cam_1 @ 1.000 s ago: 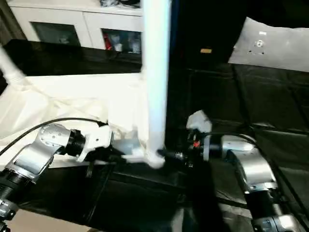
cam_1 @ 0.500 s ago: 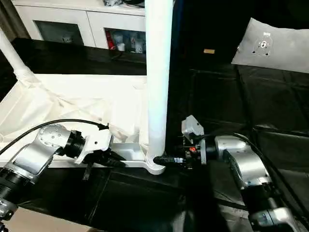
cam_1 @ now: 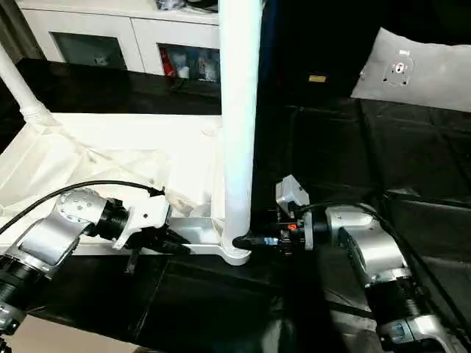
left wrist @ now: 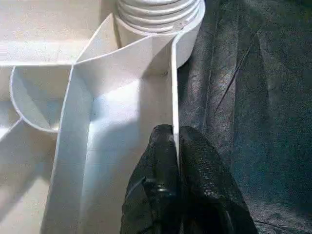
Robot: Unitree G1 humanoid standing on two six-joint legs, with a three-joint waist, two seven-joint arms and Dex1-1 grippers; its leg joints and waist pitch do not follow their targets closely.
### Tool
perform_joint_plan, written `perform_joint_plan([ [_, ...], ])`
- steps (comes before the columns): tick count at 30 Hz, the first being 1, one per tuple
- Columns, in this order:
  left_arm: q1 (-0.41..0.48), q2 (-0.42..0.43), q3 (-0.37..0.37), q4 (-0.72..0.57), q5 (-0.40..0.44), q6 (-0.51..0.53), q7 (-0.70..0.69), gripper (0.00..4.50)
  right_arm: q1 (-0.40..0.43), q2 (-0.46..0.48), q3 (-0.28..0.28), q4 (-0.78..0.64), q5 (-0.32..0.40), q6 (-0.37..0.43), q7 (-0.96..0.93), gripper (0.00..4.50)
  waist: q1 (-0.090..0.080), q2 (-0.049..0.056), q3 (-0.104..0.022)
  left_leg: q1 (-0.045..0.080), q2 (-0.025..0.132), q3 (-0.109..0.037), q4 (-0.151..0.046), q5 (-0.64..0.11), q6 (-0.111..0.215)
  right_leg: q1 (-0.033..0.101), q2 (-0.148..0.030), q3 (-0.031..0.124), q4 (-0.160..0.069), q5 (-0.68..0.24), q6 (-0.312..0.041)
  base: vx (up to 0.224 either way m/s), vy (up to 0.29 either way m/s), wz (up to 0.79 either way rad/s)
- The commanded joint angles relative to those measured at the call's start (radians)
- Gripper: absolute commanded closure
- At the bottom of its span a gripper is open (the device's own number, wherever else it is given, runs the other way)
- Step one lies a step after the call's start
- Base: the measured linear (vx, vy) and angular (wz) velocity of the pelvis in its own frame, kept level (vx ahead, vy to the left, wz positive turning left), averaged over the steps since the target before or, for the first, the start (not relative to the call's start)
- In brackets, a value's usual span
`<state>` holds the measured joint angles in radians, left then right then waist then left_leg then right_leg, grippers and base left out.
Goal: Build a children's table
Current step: Rotate leg to tighten
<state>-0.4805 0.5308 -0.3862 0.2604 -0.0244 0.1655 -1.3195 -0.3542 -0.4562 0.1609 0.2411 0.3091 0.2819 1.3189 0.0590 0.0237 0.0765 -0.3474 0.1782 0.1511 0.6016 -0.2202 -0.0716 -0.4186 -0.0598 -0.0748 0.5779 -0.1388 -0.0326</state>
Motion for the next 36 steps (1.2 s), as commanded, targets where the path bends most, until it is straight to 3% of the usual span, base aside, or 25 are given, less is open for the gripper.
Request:
perform_joint_plan([
  [1, -0.023, -0.069, 0.018, -0.033, 0.001, 0.083, 0.111, 4.50, 0.006, 0.084, 0.021, -0.016, -0.036, 0.053, -0.172, 2.46, -0.003, -0.008, -0.068, -0.006, 0.040, 0.002, -0.071, -0.104, 0.078, 0.063, -0.074, 0.045, -0.071, -0.401, -0.174, 0.000, 0.000, 0.00],
  [3, -0.032, -0.123, 0.043, -0.035, 0.002, 0.156, 0.202, 4.50, 0.002, 0.157, 0.002, -0.008, -0.070, 0.077, -0.330, 2.47, -0.012, -0.008, -0.064, -0.003, 0.032, 0.001, -0.071, -0.126, 0.040, 0.061, -0.074, 0.039, -0.083, -0.493, -0.138, 0.000, 0.000, 0.00],
  [6, -0.050, -0.201, 0.071, -0.028, 0.010, 0.224, 0.324, 4.50, -0.008, 0.245, -0.022, -0.010, -0.095, 0.109, -0.493, 2.50, -0.032, -0.011, -0.066, -0.006, 0.026, -0.003, -0.072, -0.141, 0.028, 0.062, -0.072, 0.035, -0.094, -0.566, -0.088, 0.000, 0.000, 0.00],
  [9, -0.068, -0.261, 0.080, -0.003, 0.035, 0.258, 0.420, 4.50, -0.017, 0.328, -0.042, -0.020, -0.115, 0.147, -0.638, 2.51, -0.045, -0.015, -0.069, -0.009, 0.022, -0.002, -0.069, -0.148, 0.045, 0.060, -0.069, 0.034, -0.098, -0.556, -0.085, 0.000, 0.000, 0.00],
  [11, -0.090, -0.317, 0.101, 0.030, 0.051, 0.275, 0.514, 4.50, -0.020, 0.403, -0.050, -0.028, -0.148, 0.160, -0.764, 2.51, -0.049, -0.013, -0.069, -0.008, 0.021, -0.002, -0.068, -0.150, 0.049, 0.056, -0.069, 0.033, -0.100, -0.564, -0.081, 0.000, 0.000, 0.00],
  [15, -0.108, -0.367, 0.117, 0.037, 0.066, 0.291, 0.570, 4.50, -0.013, 0.475, -0.060, -0.033, -0.164, 0.177, -0.865, 2.52, -0.051, -0.008, -0.071, -0.008, 0.024, -0.005, -0.071, -0.149, 0.051, 0.055, -0.070, 0.033, -0.100, -0.548, -0.075, 0.000, 0.000, 0.00],
  [18, -0.107, -0.352, 0.097, 0.028, 0.081, 0.285, 0.554, 4.50, 0.009, 0.467, -0.067, -0.048, -0.148, 0.131, -0.844, 1.82, -0.047, -0.006, -0.076, -0.011, 0.029, -0.006, -0.072, -0.137, 0.062, 0.059, -0.072, 0.038, -0.090, -0.465, -0.100, 0.000, 0.000, 0.00],
  [20, -0.103, -0.327, 0.092, 0.028, 0.082, 0.269, 0.538, 4.50, 0.019, 0.450, -0.103, -0.054, -0.115, 0.131, -0.821, 1.73, -0.046, 0.001, -0.077, -0.009, 0.030, -0.005, -0.072, -0.131, 0.069, 0.061, -0.072, 0.041, -0.086, -0.418, -0.122, 0.000, 0.000, 0.00],
  [24, -0.096, -0.274, 0.084, 0.033, 0.086, 0.218, 0.474, 4.50, 0.038, 0.378, -0.143, -0.077, -0.093, 0.091, -0.735, 1.33, -0.042, 0.000, -0.080, -0.016, 0.030, -0.006, -0.069, -0.113, 0.083, 0.071, -0.074, 0.042, -0.077, -0.358, -0.150, 0.000, 0.000, 0.00],
  [29, -0.075, -0.210, 0.065, 0.024, 0.083, 0.170, 0.374, 4.50, 0.047, 0.244, -0.129, -0.085, -0.102, 0.022, -0.586, 0.88, -0.041, 0.002, -0.085, -0.019, 0.031, -0.003, -0.063, -0.065, 0.103, 0.075, -0.072, 0.043, -0.064, -0.251, -0.195, 0.000, 0.000, 0.00],
  [32, -0.060, -0.162, 0.048, 0.021, 0.063, 0.103, 0.285, 4.50, 0.032, 0.153, -0.117, -0.062, -0.114, -0.035, -0.487, 0.52, -0.036, 0.003, -0.083, -0.017, 0.031, -0.004, -0.063, -0.087, 0.105, 0.076, -0.073, 0.040, -0.069, -0.293, -0.193, 0.000, 0.000, 0.00],
  [36, -0.037, -0.109, 0.032, 0.013, 0.024, 0.020, 0.163, 4.50, 0.015, 0.070, -0.110, -0.036, -0.092, -0.103, -0.329, 0.52, -0.025, -0.002, -0.078, -0.011, 0.036, 0.000, -0.065, -0.120, 0.105, 0.070, -0.073, 0.042, -0.073, -0.339, -0.189, 0.000, 0.000, 0.00],
])
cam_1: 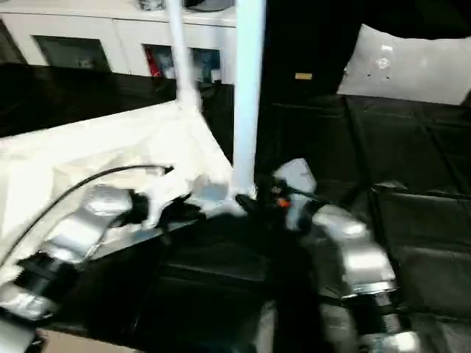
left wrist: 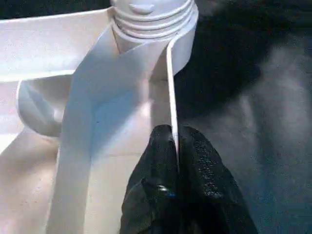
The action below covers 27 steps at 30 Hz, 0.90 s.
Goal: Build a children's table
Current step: Rotate leg to tighten
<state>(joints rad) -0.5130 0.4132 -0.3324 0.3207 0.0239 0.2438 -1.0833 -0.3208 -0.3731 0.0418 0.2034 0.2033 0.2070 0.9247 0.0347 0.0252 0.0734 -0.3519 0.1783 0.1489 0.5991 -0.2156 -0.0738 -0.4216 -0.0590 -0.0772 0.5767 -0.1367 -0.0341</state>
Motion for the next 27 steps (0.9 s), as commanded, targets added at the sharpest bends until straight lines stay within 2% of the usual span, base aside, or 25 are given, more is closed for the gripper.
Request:
perform_joint_plan([
  [1, 0.000, 0.023, -0.027, -0.051, -0.027, -0.062, -0.098, 4.50, -0.021, -0.034, 0.017, 0.003, 0.019, -0.034, 0.108, 0.52, 0.004, -0.002, -0.075, -0.004, 0.037, 0.002, -0.063, -0.125, 0.107, 0.072, -0.075, 0.045, -0.070, -0.343, -0.188, 0.000, 0.000, 0.00],
  [5, 0.005, 0.081, -0.053, -0.049, -0.024, -0.107, -0.189, 4.50, -0.045, -0.104, 0.051, 0.037, 0.037, -0.048, 0.255, 0.52, 0.018, -0.001, -0.073, 0.001, 0.042, 0.003, -0.066, -0.133, 0.106, 0.070, -0.075, 0.046, -0.067, -0.344, -0.197, 0.000, 0.000, 0.00],
  [9, 0.000, 0.099, -0.060, -0.042, -0.030, -0.140, -0.225, 4.50, -0.052, -0.126, 0.071, 0.043, 0.053, -0.033, 0.316, 0.52, 0.026, -0.007, -0.074, -0.003, 0.043, 0.004, -0.065, -0.108, 0.104, 0.072, -0.076, 0.047, -0.061, -0.328, -0.198, 0.000, 0.000, 0.00],
  [10, -0.002, 0.105, -0.063, -0.041, -0.031, -0.149, -0.238, 4.50, -0.053, -0.133, 0.079, 0.042, 0.061, -0.022, 0.341, 0.78, 0.027, -0.009, -0.074, -0.003, 0.042, 0.004, -0.065, -0.106, 0.104, 0.073, -0.076, 0.047, -0.061, -0.326, -0.198, 0.000, 0.000, 0.00],
  [12, -0.010, 0.117, -0.067, -0.038, -0.039, -0.162, -0.270, 4.50, -0.064, -0.142, 0.099, 0.060, 0.077, 0.006, 0.410, 0.78, 0.029, -0.010, -0.074, -0.005, 0.042, 0.004, -0.064, -0.103, 0.110, 0.074, -0.076, 0.045, -0.061, -0.336, -0.194, 0.000, 0.000, 0.00],
  [14, -0.013, 0.119, -0.068, -0.040, -0.046, -0.163, -0.286, 4.50, -0.072, -0.139, 0.103, 0.072, 0.078, 0.009, 0.423, 1.14, 0.030, -0.010, -0.074, -0.005, 0.042, 0.005, -0.063, -0.098, 0.110, 0.072, -0.076, 0.045, -0.061, -0.343, -0.193, 0.000, 0.000, 0.00],
  [16, -0.016, 0.121, -0.072, -0.043, -0.053, -0.165, -0.300, 4.50, -0.082, -0.132, 0.106, 0.087, 0.082, 0.010, 0.430, 1.14, 0.031, -0.010, -0.074, -0.003, 0.042, 0.006, -0.063, -0.097, 0.105, 0.071, -0.076, 0.045, -0.063, -0.351, -0.191, 0.000, 0.000, 0.00],
  [27, -0.011, 0.117, -0.078, -0.053, -0.059, -0.168, -0.320, 4.50, -0.110, -0.098, 0.123, 0.133, 0.106, 0.044, 0.466, 2.23, 0.037, -0.009, -0.074, -0.004, 0.042, 0.007, -0.063, -0.091, 0.095, 0.071, -0.075, 0.044, -0.061, -0.351, -0.186, 0.000, 0.000, 0.00],
])
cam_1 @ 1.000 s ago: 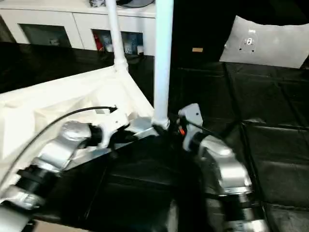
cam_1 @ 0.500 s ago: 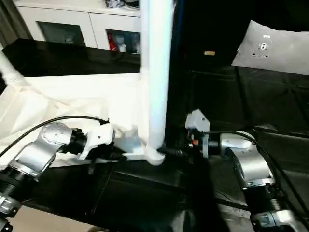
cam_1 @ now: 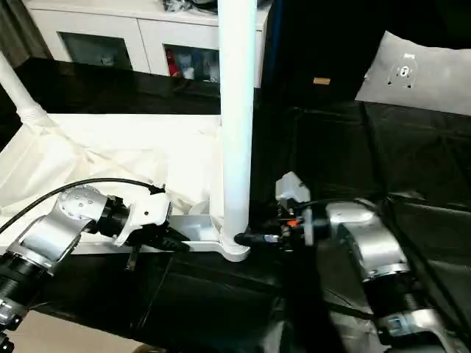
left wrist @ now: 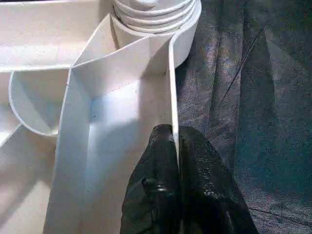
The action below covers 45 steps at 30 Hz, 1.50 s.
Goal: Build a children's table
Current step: Rotate leg to tighten
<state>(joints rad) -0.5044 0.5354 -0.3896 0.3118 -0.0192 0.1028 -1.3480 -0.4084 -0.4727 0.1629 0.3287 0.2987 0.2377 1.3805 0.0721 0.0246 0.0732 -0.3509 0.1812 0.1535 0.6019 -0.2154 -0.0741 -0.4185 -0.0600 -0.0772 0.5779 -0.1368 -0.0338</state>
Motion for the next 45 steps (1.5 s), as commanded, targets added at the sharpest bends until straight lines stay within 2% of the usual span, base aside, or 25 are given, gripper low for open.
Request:
perform_joint_plan([
  [1, -0.019, -0.005, -0.021, -0.044, -0.015, -0.027, -0.055, 4.50, -0.022, 0.002, 0.003, 0.008, 0.012, 0.017, 0.013, 2.32, 0.000, -0.008, -0.074, -0.006, 0.040, 0.002, -0.067, -0.092, 0.094, 0.068, -0.075, 0.044, -0.063, -0.354, -0.185, 0.000, 0.000, 0.00],
  [6, -0.015, -0.004, -0.020, -0.048, -0.020, -0.017, -0.052, 4.50, -0.012, 0.003, 0.009, -0.008, 0.021, 0.036, 0.019, 2.46, 0.001, -0.005, -0.074, -0.004, 0.040, 0.002, -0.067, -0.095, 0.089, 0.067, -0.074, 0.044, -0.064, -0.361, -0.180, 0.000, 0.000, 0.00],
  [9, -0.009, -0.022, 0.000, -0.064, -0.054, 0.024, -0.041, 4.50, 0.007, 0.010, 0.008, -0.027, 0.027, 0.045, 0.005, 2.49, 0.001, -0.005, -0.074, -0.003, 0.039, 0.002, -0.066, -0.098, 0.087, 0.067, -0.073, 0.043, -0.064, -0.355, -0.184, 0.000, 0.000, 0.00],
  [13, -0.013, -0.073, 0.025, -0.080, -0.065, 0.103, 0.046, 4.50, 0.049, 0.049, 0.000, -0.080, 0.033, 0.092, -0.086, 2.50, 0.005, -0.004, -0.074, -0.002, 0.040, 0.003, -0.067, -0.088, 0.084, 0.066, -0.072, 0.045, -0.065, -0.348, -0.183, 0.000, 0.000, 0.00],
  [16, -0.030, -0.134, 0.034, -0.066, -0.028, 0.170, 0.171, 4.50, 0.059, 0.133, -0.013, -0.106, -0.028, 0.132, -0.302, 2.50, 0.000, -0.006, -0.069, -0.002, 0.035, 0.001, -0.071, -0.116, 0.065, 0.066, -0.071, 0.042, -0.072, -0.411, -0.159, 0.000, 0.000, 0.00],
  [17, -0.041, -0.167, 0.041, -0.058, -0.013, 0.203, 0.232, 4.50, 0.056, 0.184, -0.027, -0.113, -0.050, 0.152, -0.409, 2.51, -0.011, -0.008, -0.066, -0.004, 0.029, 0.000, -0.071, -0.123, 0.046, 0.066, -0.071, 0.039, -0.080, -0.468, -0.128, 0.000, 0.000, 0.00],
  [18, -0.045, -0.182, 0.044, -0.054, -0.009, 0.217, 0.257, 4.50, 0.055, 0.207, -0.036, -0.116, -0.053, 0.161, -0.451, 2.51, -0.016, -0.008, -0.067, -0.004, 0.028, 0.001, -0.071, -0.119, 0.037, 0.065, -0.071, 0.039, -0.081, -0.481, -0.119, 0.000, 0.000, 0.00],
  [21, -0.079, -0.273, 0.068, -0.019, 0.013, 0.275, 0.406, 4.50, 0.040, 0.327, -0.069, -0.120, -0.082, 0.203, -0.666, 2.51, -0.038, -0.007, -0.067, -0.008, 0.020, -0.004, -0.070, -0.134, 0.028, 0.066, -0.071, 0.031, -0.094, -0.546, -0.080, 0.000, 0.000, 0.00],
  [22, -0.084, -0.290, 0.073, -0.015, 0.018, 0.286, 0.429, 4.50, 0.038, 0.347, -0.074, -0.122, -0.091, 0.211, -0.705, 2.51, -0.040, -0.007, -0.067, -0.007, 0.019, -0.002, -0.069, -0.134, 0.032, 0.065, -0.069, 0.032, -0.096, -0.547, -0.076, 0.000, 0.000, 0.00],
  [23, -0.098, -0.341, 0.100, 0.000, 0.020, 0.300, 0.512, 4.50, 0.029, 0.395, -0.093, -0.111, -0.100, 0.224, -0.791, 2.51, -0.045, -0.007, -0.068, -0.007, 0.017, -0.002, -0.067, -0.136, 0.037, 0.061, -0.068, 0.031, -0.097, -0.547, -0.076, 0.000, 0.000, 0.00],
  [24, -0.104, -0.363, 0.110, 0.005, 0.018, 0.307, 0.544, 4.50, 0.023, 0.416, -0.103, -0.104, -0.102, 0.228, -0.831, 2.51, -0.049, -0.003, -0.069, -0.006, 0.016, 0.000, -0.066, -0.132, 0.041, 0.060, -0.067, 0.030, -0.101, -0.539, -0.076, 0.000, 0.000, 0.00],
  [26, -0.116, -0.403, 0.127, 0.013, 0.019, 0.316, 0.603, 4.50, 0.012, 0.455, -0.120, -0.087, -0.117, 0.227, -0.911, 2.51, -0.048, -0.003, -0.073, -0.006, 0.017, -0.003, -0.066, -0.122, 0.050, 0.062, -0.067, 0.030, -0.096, -0.509, -0.085, 0.000, 0.000, 0.00],
  [28, -0.125, -0.449, 0.129, 0.018, 0.032, 0.315, 0.657, 4.50, -0.001, 0.505, -0.142, -0.048, -0.135, 0.179, -1.005, 2.51, -0.051, -0.002, -0.074, -0.008, 0.021, -0.002, -0.067, -0.110, 0.058, 0.059, -0.067, 0.034, -0.093, -0.459, -0.100, 0.000, 0.000, 0.00],
  [29, -0.124, -0.463, 0.126, 0.014, 0.040, 0.321, 0.666, 4.50, -0.001, 0.520, -0.149, -0.042, -0.143, 0.161, -1.026, 2.51, -0.050, -0.004, -0.077, -0.010, 0.019, -0.001, -0.066, -0.100, 0.063, 0.063, -0.067, 0.034, -0.090, -0.440, -0.106, 0.000, 0.000, 0.00],
  [30, -0.122, -0.466, 0.114, 0.010, 0.049, 0.327, 0.656, 4.50, 0.000, 0.530, -0.157, -0.039, -0.147, 0.143, -1.040, 1.96, -0.046, 0.005, -0.079, -0.009, 0.021, -0.001, -0.066, -0.086, 0.070, 0.063, -0.069, 0.036, -0.086, -0.411, -0.114, 0.000, 0.000, 0.00],
  [33, -0.117, -0.449, 0.090, 0.006, 0.069, 0.332, 0.638, 4.50, 0.007, 0.529, -0.175, -0.044, -0.148, 0.130, -1.056, 1.82, -0.043, 0.006, -0.083, -0.011, 0.026, -0.004, -0.066, -0.056, 0.084, 0.069, -0.068, 0.037, -0.071, -0.296, -0.151, 0.000, 0.000, 0.00],
  [34, -0.114, -0.435, 0.084, 0.007, 0.073, 0.330, 0.628, 4.50, 0.010, 0.517, -0.184, -0.048, -0.149, 0.127, -1.053, 1.76, -0.042, 0.016, -0.085, -0.011, 0.027, -0.005, -0.065, -0.054, 0.086, 0.070, -0.069, 0.037, -0.068, -0.275, -0.161, 0.000, 0.000, 0.00],
  [35, -0.113, -0.429, 0.082, 0.007, 0.074, 0.328, 0.622, 4.50, 0.012, 0.510, -0.187, -0.050, -0.150, 0.123, -1.048, 1.65, -0.042, 0.010, -0.084, -0.011, 0.026, -0.003, -0.065, -0.059, 0.089, 0.071, -0.069, 0.037, -0.069, -0.257, -0.172, 0.000, 0.000, 0.00],
  [37, -0.105, -0.377, 0.067, 0.009, 0.083, 0.303, 0.586, 4.50, 0.025, 0.460, -0.202, -0.069, -0.143, 0.092, -1.001, 1.45, -0.040, 0.014, -0.086, -0.011, 0.027, -0.004, -0.065, -0.066, 0.091, 0.075, -0.070, 0.037, -0.067, -0.253, -0.179, 0.000, 0.000, 0.00],
  [41, -0.087, -0.311, 0.069, 0.013, 0.090, 0.275, 0.522, 4.50, 0.048, 0.372, -0.217, -0.084, -0.115, 0.043, -0.878, 1.09, -0.036, 0.013, -0.087, -0.011, 0.030, -0.002, -0.063, -0.072, 0.097, 0.077, -0.073, 0.037, -0.066, -0.240, -0.190, 0.000, 0.000, 0.00],
  [43, -0.083, -0.295, 0.067, 0.014, 0.090, 0.258, 0.502, 4.50, 0.055, 0.346, -0.214, -0.091, -0.107, 0.036, -0.835, 0.94, -0.034, 0.013, -0.086, -0.010, 0.031, -0.002, -0.063, -0.082, 0.100, 0.078, -0.073, 0.036, -0.068, -0.257, -0.188, 0.000, 0.000, 0.00],
  [44, -0.076, -0.261, 0.061, 0.018, 0.090, 0.231, 0.464, 4.50, 0.062, 0.289, -0.205, -0.099, -0.099, 0.020, -0.747, 0.86, -0.033, 0.014, -0.085, -0.009, 0.031, -0.002, -0.063, -0.092, 0.099, 0.078, -0.074, 0.035, -0.070, -0.273, -0.185, 0.000, 0.000, 0.00],
  [45, -0.074, -0.253, 0.058, 0.018, 0.089, 0.220, 0.451, 4.50, 0.063, 0.276, -0.202, -0.101, -0.096, 0.019, -0.725, 0.77, -0.034, 0.012, -0.085, -0.011, 0.032, -0.002, -0.063, -0.094, 0.098, 0.079, -0.073, 0.035, -0.069, -0.278, -0.182, 0.000, 0.000, 0.00],
])
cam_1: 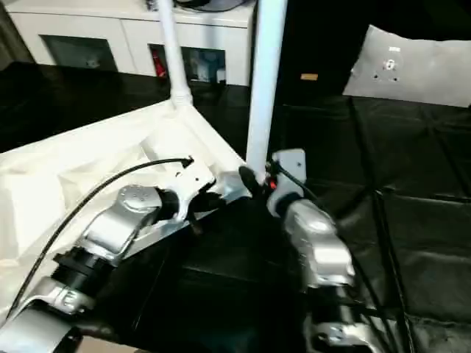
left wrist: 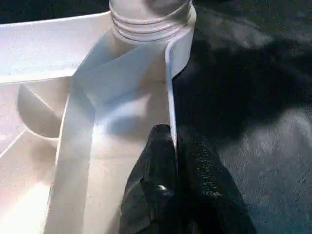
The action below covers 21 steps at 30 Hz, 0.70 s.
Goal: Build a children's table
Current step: Rotate leg to tighten
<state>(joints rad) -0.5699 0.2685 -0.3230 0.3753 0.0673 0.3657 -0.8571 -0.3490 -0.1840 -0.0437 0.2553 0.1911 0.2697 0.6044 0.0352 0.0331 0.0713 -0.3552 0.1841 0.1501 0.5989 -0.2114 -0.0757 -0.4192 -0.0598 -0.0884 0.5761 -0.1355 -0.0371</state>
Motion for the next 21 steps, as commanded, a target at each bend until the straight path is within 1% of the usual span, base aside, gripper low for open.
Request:
perform_joint_plan([
  [1, -0.001, 0.038, -0.015, -0.047, -0.004, -0.066, -0.076, 4.50, 0.006, -0.050, 0.012, -0.030, 0.018, -0.021, 0.108, 0.68, 0.005, 0.001, -0.083, -0.005, 0.030, 0.001, -0.060, -0.103, 0.098, 0.080, -0.074, 0.045, -0.068, -0.295, -0.177, 0.000, 0.000, 0.00],
  [2, 0.002, 0.052, -0.019, -0.047, -0.009, -0.072, -0.092, 4.50, 0.006, -0.075, 0.019, -0.028, 0.017, -0.029, 0.140, 0.59, 0.005, 0.002, -0.082, -0.004, 0.031, 0.000, -0.060, -0.110, 0.097, 0.079, -0.075, 0.045, -0.068, -0.304, -0.176, 0.000, 0.000, 0.00],
  [3, 0.002, 0.056, -0.020, -0.046, -0.010, -0.076, -0.097, 4.50, 0.006, -0.081, 0.021, -0.028, 0.018, -0.031, 0.149, 0.59, 0.006, 0.000, -0.083, -0.004, 0.031, 0.001, -0.060, -0.111, 0.095, 0.079, -0.075, 0.044, -0.068, -0.313, -0.174, 0.000, 0.000, 0.00],
  [4, 0.005, 0.072, -0.027, -0.044, -0.015, -0.102, -0.123, 4.50, 0.005, -0.109, 0.030, -0.027, 0.024, -0.033, 0.195, 0.48, 0.006, 0.001, -0.082, -0.004, 0.031, 0.001, -0.060, -0.115, 0.095, 0.078, -0.075, 0.044, -0.069, -0.321, -0.173, 0.000, 0.000, 0.00],
  [5, 0.013, 0.112, -0.043, -0.045, -0.022, -0.134, -0.189, 4.50, -0.004, -0.165, 0.047, -0.020, 0.031, -0.048, 0.289, 0.35, 0.007, 0.000, -0.082, -0.002, 0.032, 0.002, -0.059, -0.122, 0.096, 0.076, -0.075, 0.044, -0.071, -0.331, -0.172, 0.000, 0.000, 0.00],
  [6, 0.022, 0.141, -0.056, -0.050, -0.031, -0.183, -0.252, 4.50, -0.010, -0.197, 0.059, -0.017, 0.045, -0.045, 0.359, 0.35, 0.009, -0.002, -0.083, -0.003, 0.033, 0.003, -0.058, -0.122, 0.100, 0.077, -0.075, 0.045, -0.069, -0.329, -0.173, 0.000, 0.000, 0.00],
  [7, 0.025, 0.148, -0.059, -0.052, -0.034, -0.190, -0.267, 4.50, -0.011, -0.204, 0.062, -0.017, 0.049, -0.046, 0.376, 0.35, 0.012, -0.001, -0.083, -0.002, 0.034, 0.001, -0.059, -0.126, 0.102, 0.078, -0.077, 0.044, -0.069, -0.331, -0.175, 0.000, 0.000, 0.00],
  [8, 0.029, 0.171, -0.070, -0.057, -0.039, -0.201, -0.313, 4.50, -0.018, -0.232, 0.078, -0.011, 0.054, -0.054, 0.433, 0.35, 0.012, 0.000, -0.082, -0.002, 0.035, 0.003, -0.059, -0.127, 0.103, 0.076, -0.076, 0.045, -0.068, -0.333, -0.175, 0.000, 0.000, 0.00],
  [9, 0.031, 0.180, -0.074, -0.058, -0.039, -0.219, -0.328, 4.50, -0.019, -0.243, 0.087, -0.009, 0.057, -0.054, 0.458, 0.35, 0.016, 0.000, -0.082, 0.001, 0.037, 0.003, -0.059, -0.124, 0.102, 0.074, -0.076, 0.044, -0.068, -0.330, -0.180, 0.000, 0.000, 0.00],
  [10, 0.031, 0.183, -0.076, -0.057, -0.038, -0.229, -0.333, 4.50, -0.020, -0.247, 0.090, -0.009, 0.059, -0.053, 0.468, 0.35, 0.018, 0.001, -0.083, 0.001, 0.038, 0.004, -0.059, -0.119, 0.100, 0.075, -0.076, 0.044, -0.066, -0.322, -0.183, 0.000, 0.000, 0.00],
  [11, 0.032, 0.192, -0.081, -0.059, -0.041, -0.242, -0.352, 4.50, -0.020, -0.261, 0.104, -0.009, 0.061, -0.059, 0.505, 0.35, 0.022, 0.002, -0.082, 0.003, 0.039, 0.005, -0.059, -0.119, 0.097, 0.073, -0.075, 0.044, -0.066, -0.321, -0.186, 0.000, 0.000, 0.00],
  [12, 0.033, 0.198, -0.085, -0.062, -0.042, -0.250, -0.366, 4.50, -0.020, -0.272, 0.115, -0.008, 0.061, -0.064, 0.535, 0.49, 0.025, 0.000, -0.082, 0.004, 0.039, 0.006, -0.060, -0.128, 0.094, 0.073, -0.075, 0.043, -0.066, -0.333, -0.185, 0.000, 0.000, 0.00],
  [13, 0.034, 0.208, -0.092, -0.064, -0.043, -0.266, -0.389, 4.50, -0.022, -0.284, 0.129, -0.004, 0.063, -0.066, 0.574, 0.49, 0.027, 0.001, -0.083, 0.004, 0.039, 0.006, -0.060, -0.126, 0.091, 0.074, -0.076, 0.043, -0.065, -0.331, -0.185, 0.000, 0.000, 0.00],
  [14, 0.035, 0.216, -0.099, -0.067, -0.044, -0.274, -0.409, 4.50, -0.024, -0.293, 0.141, 0.000, 0.063, -0.069, 0.605, 0.68, 0.030, 0.001, -0.083, 0.004, 0.042, 0.006, -0.060, -0.125, 0.090, 0.074, -0.076, 0.044, -0.063, -0.322, -0.189, 0.000, 0.000, 0.00],
  [16, 0.034, 0.225, -0.108, -0.068, -0.044, -0.289, -0.432, 4.50, -0.029, -0.303, 0.156, 0.008, 0.066, -0.064, 0.644, 0.71, 0.034, 0.000, -0.085, 0.003, 0.043, 0.006, -0.059, -0.117, 0.091, 0.075, -0.076, 0.044, -0.059, -0.302, -0.196, 0.000, 0.000, 0.00],
  [17, 0.034, 0.228, -0.111, -0.068, -0.044, -0.295, -0.438, 4.50, -0.030, -0.306, 0.161, 0.010, 0.068, -0.060, 0.656, 0.93, 0.036, -0.002, -0.086, 0.003, 0.042, 0.007, -0.058, -0.115, 0.091, 0.075, -0.076, 0.044, -0.058, -0.297, -0.199, 0.000, 0.000, 0.00],
  [18, 0.033, 0.234, -0.118, -0.066, -0.044, -0.306, -0.450, 4.50, -0.033, -0.313, 0.171, 0.015, 0.072, -0.058, 0.680, 1.05, 0.038, -0.003, -0.086, 0.002, 0.042, 0.007, -0.058, -0.112, 0.091, 0.075, -0.076, 0.044, -0.058, -0.297, -0.198, 0.000, 0.000, 0.00],
  [19, 0.032, 0.241, -0.126, -0.066, -0.046, -0.320, -0.469, 4.50, -0.038, -0.322, 0.186, 0.022, 0.077, -0.053, 0.719, 1.05, 0.039, -0.004, -0.085, 0.002, 0.042, 0.007, -0.058, -0.114, 0.091, 0.075, -0.076, 0.043, -0.058, -0.304, -0.196, 0.000, 0.000, 0.00],
  [20, 0.032, 0.242, -0.127, -0.066, -0.046, -0.323, -0.474, 4.50, -0.039, -0.324, 0.189, 0.023, 0.078, -0.053, 0.726, 1.15, 0.041, -0.004, -0.085, 0.002, 0.042, 0.008, -0.058, -0.120, 0.091, 0.075, -0.076, 0.042, -0.060, -0.323, -0.192, 0.000, 0.000, 0.00],
  [21, 0.030, 0.242, -0.128, -0.065, -0.051, -0.332, -0.494, 4.50, -0.052, -0.325, 0.203, 0.040, 0.074, -0.053, 0.752, 1.28, 0.044, -0.008, -0.084, 0.003, 0.042, 0.009, -0.058, -0.120, 0.089, 0.075, -0.077, 0.043, -0.063, -0.340, -0.184, 0.000, 0.000, 0.00],
])
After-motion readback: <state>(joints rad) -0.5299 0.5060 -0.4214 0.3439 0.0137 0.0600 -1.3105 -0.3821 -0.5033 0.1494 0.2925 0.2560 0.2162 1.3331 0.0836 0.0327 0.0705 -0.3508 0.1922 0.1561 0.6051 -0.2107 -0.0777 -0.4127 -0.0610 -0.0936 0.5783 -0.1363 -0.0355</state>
